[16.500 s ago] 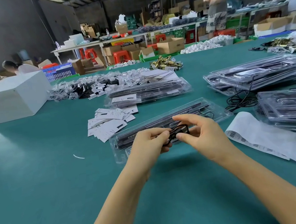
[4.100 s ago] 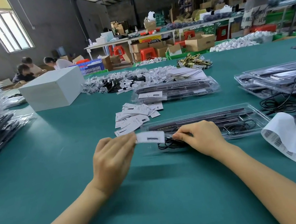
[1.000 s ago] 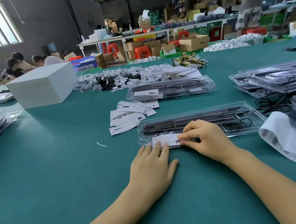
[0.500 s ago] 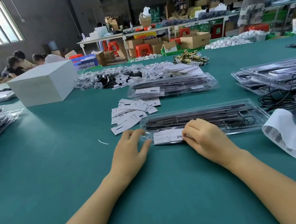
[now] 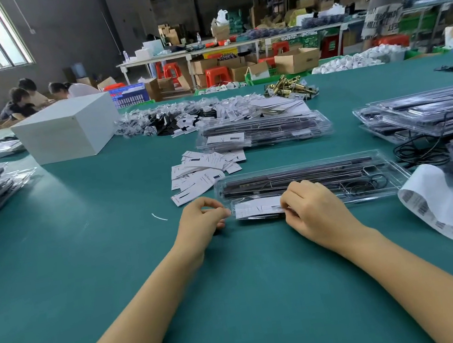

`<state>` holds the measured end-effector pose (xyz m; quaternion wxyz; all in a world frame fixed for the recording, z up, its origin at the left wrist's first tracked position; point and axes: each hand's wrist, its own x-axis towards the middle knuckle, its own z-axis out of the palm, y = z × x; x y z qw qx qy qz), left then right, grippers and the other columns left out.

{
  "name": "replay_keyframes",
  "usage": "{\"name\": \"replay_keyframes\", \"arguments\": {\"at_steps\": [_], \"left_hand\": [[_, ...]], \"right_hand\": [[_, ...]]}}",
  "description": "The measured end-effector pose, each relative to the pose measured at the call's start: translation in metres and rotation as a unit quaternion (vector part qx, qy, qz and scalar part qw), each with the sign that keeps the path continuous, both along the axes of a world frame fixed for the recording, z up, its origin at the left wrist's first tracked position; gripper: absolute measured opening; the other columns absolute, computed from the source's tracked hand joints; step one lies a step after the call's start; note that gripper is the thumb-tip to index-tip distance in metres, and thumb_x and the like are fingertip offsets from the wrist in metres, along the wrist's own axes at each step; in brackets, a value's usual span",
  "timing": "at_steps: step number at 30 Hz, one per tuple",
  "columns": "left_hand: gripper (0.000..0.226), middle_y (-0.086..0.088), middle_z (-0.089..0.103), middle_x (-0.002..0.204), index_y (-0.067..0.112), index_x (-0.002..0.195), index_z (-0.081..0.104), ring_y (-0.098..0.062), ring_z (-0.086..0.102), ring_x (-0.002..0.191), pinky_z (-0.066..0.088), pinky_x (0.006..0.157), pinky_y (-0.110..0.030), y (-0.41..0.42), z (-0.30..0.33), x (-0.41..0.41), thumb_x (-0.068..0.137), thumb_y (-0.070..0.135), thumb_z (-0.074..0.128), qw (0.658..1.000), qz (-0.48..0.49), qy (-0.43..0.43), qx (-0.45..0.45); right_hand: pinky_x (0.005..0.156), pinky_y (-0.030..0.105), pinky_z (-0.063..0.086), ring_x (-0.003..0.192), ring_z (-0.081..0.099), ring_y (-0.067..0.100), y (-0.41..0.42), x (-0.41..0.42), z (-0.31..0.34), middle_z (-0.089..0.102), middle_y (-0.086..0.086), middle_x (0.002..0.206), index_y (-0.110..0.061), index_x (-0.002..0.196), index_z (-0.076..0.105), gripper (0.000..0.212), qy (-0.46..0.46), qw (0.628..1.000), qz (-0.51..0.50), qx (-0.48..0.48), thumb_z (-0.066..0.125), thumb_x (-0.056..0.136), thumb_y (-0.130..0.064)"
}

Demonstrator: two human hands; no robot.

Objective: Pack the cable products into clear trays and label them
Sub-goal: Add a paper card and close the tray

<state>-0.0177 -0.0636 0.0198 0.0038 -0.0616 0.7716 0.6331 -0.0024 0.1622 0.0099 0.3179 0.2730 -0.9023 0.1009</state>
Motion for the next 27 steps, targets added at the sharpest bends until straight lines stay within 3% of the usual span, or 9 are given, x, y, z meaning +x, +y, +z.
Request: {"name": "replay_keyframes", "arguments": {"at_steps": [3,6,9,14,19,23,27], "left_hand": [[0.03,-0.01,0.056,0.071,0.012,0.099,0.051,-0.018,0.05,0.057,0.048,0.06,-0.025,0.001,0.006,-0.002,0.078,-0.005,0.064,0.997,0.012,-0.052,0.051],[0.022,-0.011,0.052,0.068,0.008,0.075,0.059,-0.013,0.05,0.045,0.043,0.045,-0.018,0.005,0.018,-0.006,0.078,-0.014,0.056,0.988,0.004,-0.11,0.11],[0.014,-0.01,0.058,0.075,0.0,0.081,0.06,-0.014,0.053,0.057,0.043,0.044,-0.016,0.012,0.029,-0.009,0.083,-0.013,0.055,0.971,-0.016,-0.168,0.169],[0.018,-0.013,0.062,0.082,0.006,0.09,0.053,-0.021,0.064,0.067,0.059,0.059,-0.028,0.023,0.021,-0.004,0.089,-0.013,0.052,0.987,-0.052,-0.116,0.099],[0.018,-0.019,0.063,0.091,0.007,0.09,0.052,-0.014,0.067,0.062,0.055,0.057,-0.022,0.017,0.008,0.0,0.092,-0.011,0.049,0.995,-0.051,0.01,0.088],[0.016,-0.014,0.063,0.093,0.01,0.089,0.056,-0.014,0.065,0.069,0.053,0.063,-0.018,0.012,-0.002,0.0,0.092,-0.006,0.052,0.996,-0.022,0.088,0.003],[0.015,-0.012,0.059,0.085,0.006,0.085,0.055,-0.01,0.061,0.059,0.055,0.058,-0.021,0.013,-0.006,-0.003,0.094,-0.005,0.05,0.996,-0.008,0.08,0.032]], "right_hand": [[0.051,0.036,0.045,0.06,0.053,0.028,-0.003,0.006,0.0,0.057,0.007,0.07,-0.006,0.072,0.06,0.018,0.003,1.0,-0.01,0.001,0.076,0.076,-0.011],[0.052,0.036,0.045,0.062,0.054,0.028,0.0,0.013,-0.001,0.056,0.007,0.073,-0.007,0.075,0.06,0.017,0.009,1.0,-0.018,-0.011,0.075,0.08,-0.014],[0.056,0.038,0.045,0.067,0.054,0.027,0.007,0.018,-0.001,0.057,0.007,0.077,-0.007,0.078,0.061,0.017,0.012,0.998,-0.041,-0.046,0.072,0.083,-0.019],[0.055,0.035,0.043,0.065,0.054,0.027,0.012,0.023,-0.002,0.058,0.005,0.073,-0.008,0.075,0.061,0.018,-0.009,0.999,-0.038,-0.036,0.079,0.075,-0.014],[0.058,0.036,0.045,0.07,0.056,0.028,0.016,0.021,-0.005,0.06,0.004,0.076,-0.008,0.079,0.064,0.012,-0.029,0.998,-0.028,-0.057,0.076,0.076,-0.011],[0.063,0.037,0.048,0.071,0.054,0.028,0.016,0.02,-0.006,0.06,0.005,0.078,-0.006,0.078,0.066,0.007,-0.013,0.996,-0.024,-0.088,0.073,0.079,-0.006],[0.064,0.033,0.045,0.074,0.055,0.027,0.022,0.016,-0.007,0.061,0.005,0.076,-0.005,0.075,0.067,0.008,-0.021,0.986,-0.077,-0.147,0.074,0.077,-0.003]]}}
